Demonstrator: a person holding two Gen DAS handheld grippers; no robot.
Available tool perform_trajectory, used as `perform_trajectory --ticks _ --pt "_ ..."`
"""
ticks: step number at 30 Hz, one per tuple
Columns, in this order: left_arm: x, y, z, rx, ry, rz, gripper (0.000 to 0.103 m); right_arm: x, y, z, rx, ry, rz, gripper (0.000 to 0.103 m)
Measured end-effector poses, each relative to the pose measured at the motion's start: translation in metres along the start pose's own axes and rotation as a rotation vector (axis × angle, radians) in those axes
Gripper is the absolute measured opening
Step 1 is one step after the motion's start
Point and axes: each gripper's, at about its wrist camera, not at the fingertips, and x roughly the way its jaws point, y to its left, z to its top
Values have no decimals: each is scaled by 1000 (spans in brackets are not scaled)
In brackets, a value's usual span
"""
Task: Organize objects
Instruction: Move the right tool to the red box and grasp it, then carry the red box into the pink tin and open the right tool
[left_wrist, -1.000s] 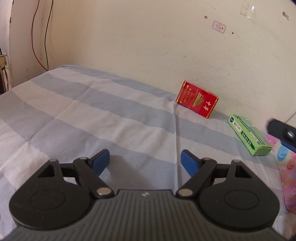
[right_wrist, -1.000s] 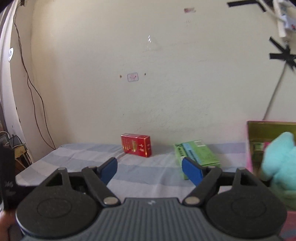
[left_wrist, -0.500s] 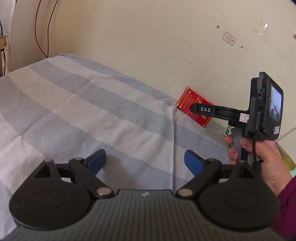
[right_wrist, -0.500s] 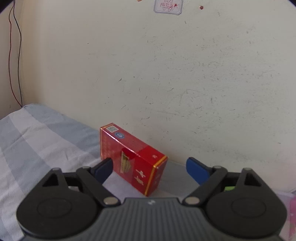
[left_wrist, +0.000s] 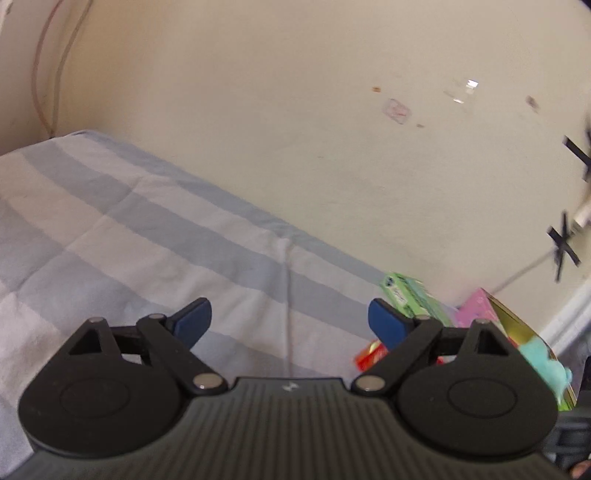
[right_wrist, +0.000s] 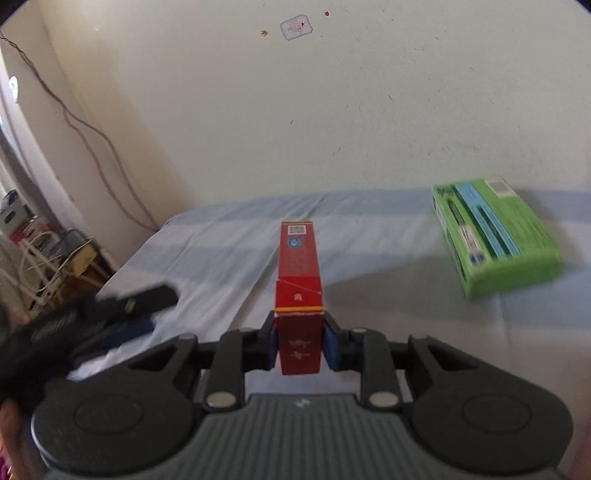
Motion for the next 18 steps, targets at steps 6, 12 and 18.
perform_trajectory --ticks 6,12,18 --pt "-4 -68 -35 276 136 -373 93 -116 -66 -105 209 1 27 25" --pt "-8 -140 -71 404 262 -547 93 -220 -111 -175 312 -239 -330 77" --pt "-7 -196 -102 474 340 -619 92 -243 -98 -206 160 -352 -437 79"
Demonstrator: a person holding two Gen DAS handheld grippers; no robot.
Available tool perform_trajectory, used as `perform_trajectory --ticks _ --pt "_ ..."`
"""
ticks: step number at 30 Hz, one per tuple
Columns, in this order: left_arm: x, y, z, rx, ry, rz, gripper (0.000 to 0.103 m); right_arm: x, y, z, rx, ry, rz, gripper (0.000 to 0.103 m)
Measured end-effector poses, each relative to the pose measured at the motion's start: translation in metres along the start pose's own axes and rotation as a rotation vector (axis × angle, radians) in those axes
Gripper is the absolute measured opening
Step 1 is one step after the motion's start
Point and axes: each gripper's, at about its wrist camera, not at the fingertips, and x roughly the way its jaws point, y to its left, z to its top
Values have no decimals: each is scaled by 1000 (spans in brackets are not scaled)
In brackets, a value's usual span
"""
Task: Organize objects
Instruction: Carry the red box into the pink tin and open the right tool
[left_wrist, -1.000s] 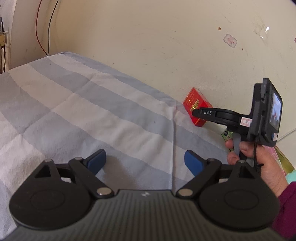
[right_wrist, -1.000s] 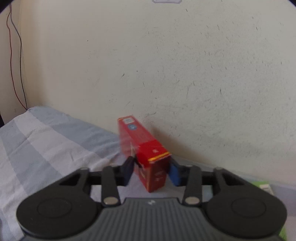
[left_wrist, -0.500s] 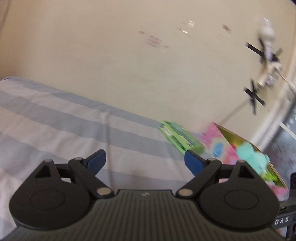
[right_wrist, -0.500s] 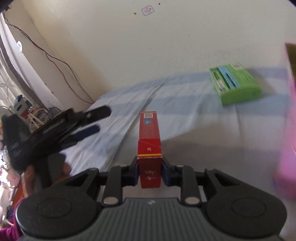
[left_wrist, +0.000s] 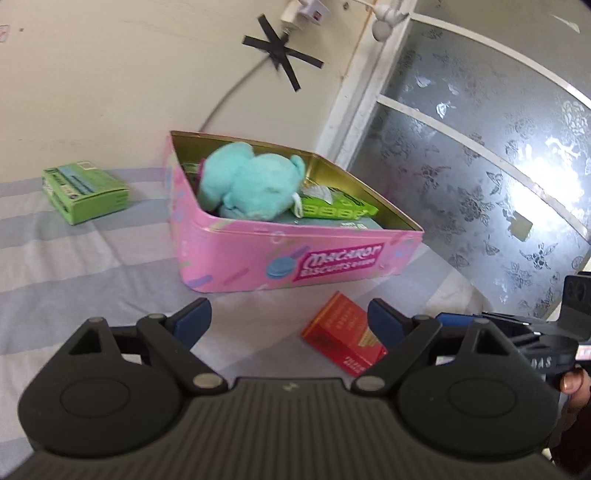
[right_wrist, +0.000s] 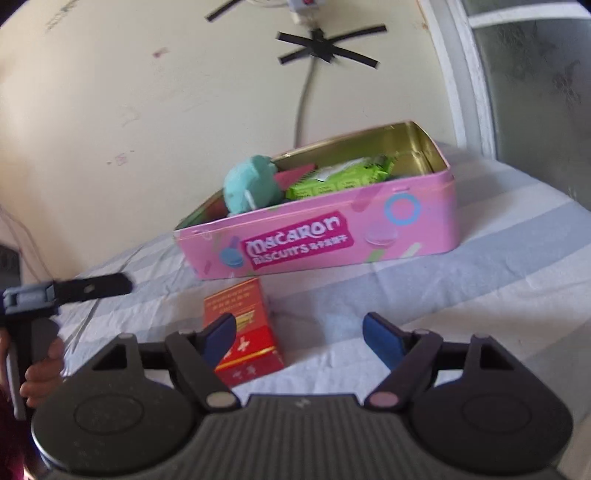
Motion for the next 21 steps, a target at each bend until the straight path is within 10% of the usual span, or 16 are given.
perform_trajectory --ticks 6,11,14,21 --pt "43 -33 3 87 76 22 91 25 46 -27 -247 28 -26 88" --pt "64 -37 -4 107 160 1 73 45 48 -29 -289 42 -60 77" --pt "63 -37 -3 70 156 -5 68 54 45 -29 -311 32 -39 57" --pt "46 -80 52 196 -2 -11 67 23 30 -1 -273 -185 -12 57"
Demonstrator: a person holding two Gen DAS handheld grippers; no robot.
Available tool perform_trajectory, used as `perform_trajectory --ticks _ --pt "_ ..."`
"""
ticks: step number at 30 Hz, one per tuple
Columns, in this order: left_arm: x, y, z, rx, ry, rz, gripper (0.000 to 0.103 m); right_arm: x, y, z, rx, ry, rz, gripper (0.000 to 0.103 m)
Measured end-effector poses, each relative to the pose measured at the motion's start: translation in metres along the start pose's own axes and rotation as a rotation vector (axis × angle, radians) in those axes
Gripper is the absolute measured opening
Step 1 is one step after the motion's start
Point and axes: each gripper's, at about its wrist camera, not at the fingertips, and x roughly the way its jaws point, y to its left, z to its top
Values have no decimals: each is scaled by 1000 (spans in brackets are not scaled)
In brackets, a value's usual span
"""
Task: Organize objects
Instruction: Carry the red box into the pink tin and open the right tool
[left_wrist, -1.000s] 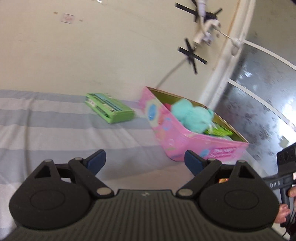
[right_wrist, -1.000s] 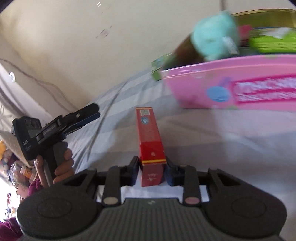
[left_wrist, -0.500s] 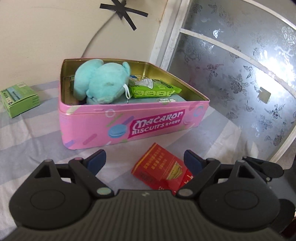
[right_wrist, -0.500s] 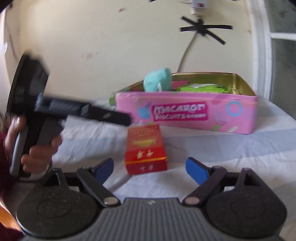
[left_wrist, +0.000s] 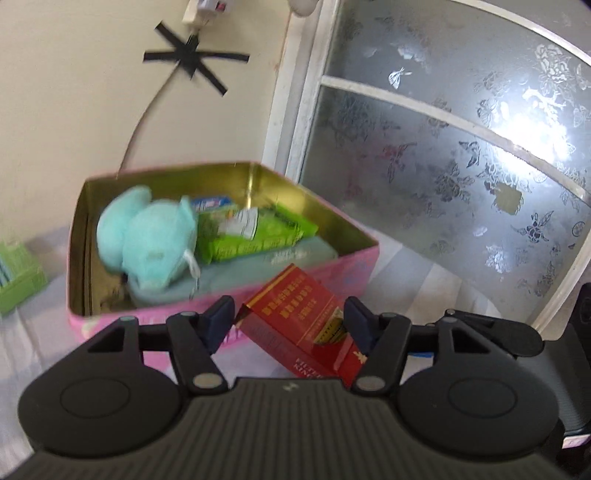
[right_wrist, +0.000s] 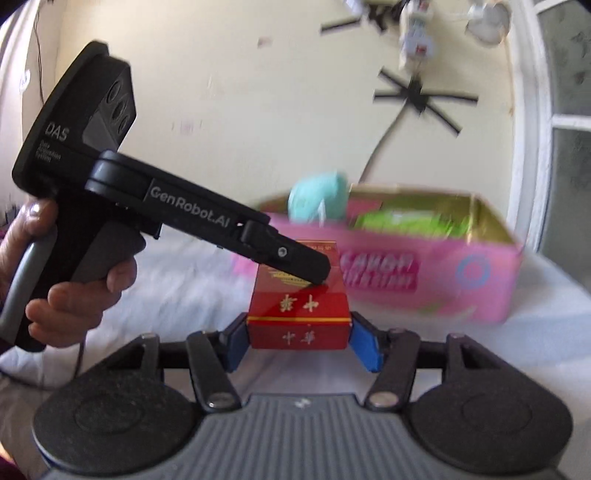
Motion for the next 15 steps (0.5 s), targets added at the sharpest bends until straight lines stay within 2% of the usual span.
perform_trajectory --ticks 3,6,10,15 --pt "22 -8 35 45 -31 29 67 8 -19 23 8 -72 -42 57" --pt "53 -5 63 24 -35 38 67 28 -39 44 3 -90 -89 57" --pt "98 8 88 -32 -11 41 68 66 -76 67 7 -46 -103 57" --pt "150 29 101 -136 27 74 69 113 -108 80 -3 43 -110 57"
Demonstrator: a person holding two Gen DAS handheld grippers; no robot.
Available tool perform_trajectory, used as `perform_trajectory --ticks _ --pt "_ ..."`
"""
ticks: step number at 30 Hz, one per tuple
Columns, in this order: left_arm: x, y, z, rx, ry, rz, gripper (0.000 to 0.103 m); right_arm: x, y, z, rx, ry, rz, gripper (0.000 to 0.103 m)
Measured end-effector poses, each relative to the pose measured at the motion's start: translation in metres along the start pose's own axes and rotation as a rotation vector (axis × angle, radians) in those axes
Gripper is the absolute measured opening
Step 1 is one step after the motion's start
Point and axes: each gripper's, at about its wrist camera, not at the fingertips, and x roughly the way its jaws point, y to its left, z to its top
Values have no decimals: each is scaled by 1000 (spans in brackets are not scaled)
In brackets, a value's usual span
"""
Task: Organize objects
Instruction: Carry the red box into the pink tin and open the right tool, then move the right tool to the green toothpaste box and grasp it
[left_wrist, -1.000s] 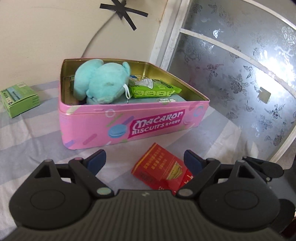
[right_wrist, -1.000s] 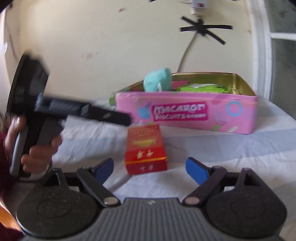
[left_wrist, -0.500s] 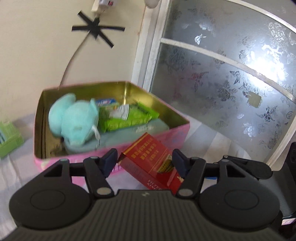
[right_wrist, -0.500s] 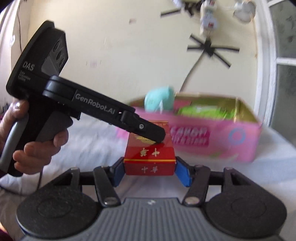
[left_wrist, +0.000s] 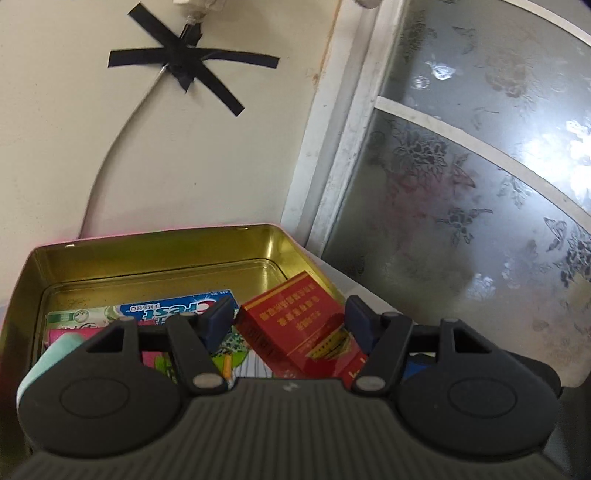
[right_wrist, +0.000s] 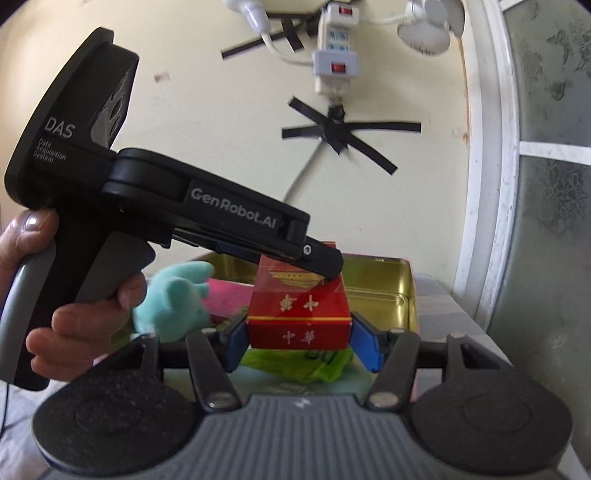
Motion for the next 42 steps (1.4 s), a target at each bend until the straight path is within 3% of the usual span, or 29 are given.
perform_trajectory --ticks 5,8,11,16,23,27,33,38,42 --pt "25 14 1 -32 12 125 77 37 1 0 -79 43 -113 60" --pt "21 21 -5 -38 -6 157 81 29 -3 -3 -35 -20 -99 73" --pt "9 20 -1 -56 -60 182 81 21 0 -8 -29 -63 -114 73" --pt "-40 10 -9 -78 -153 156 81 -8 7 -15 40 -115 -117 73" --pt "-136 10 -72 -40 -247 173 82 -59 23 -35 247 -257 -51 73" --pt "-172 42 -115 -69 -217 279 83 -74 54 -47 269 -281 4 73" --pt "-195 110 -166 -169 -99 511 82 -67 119 -55 161 -209 111 73" --pt "-213 153 -182 -211 -79 623 83 -56 173 -57 62 -118 206 72" --pt "-233 193 -187 -350 -107 703 82 -40 213 -44 -16 -54 266 72"
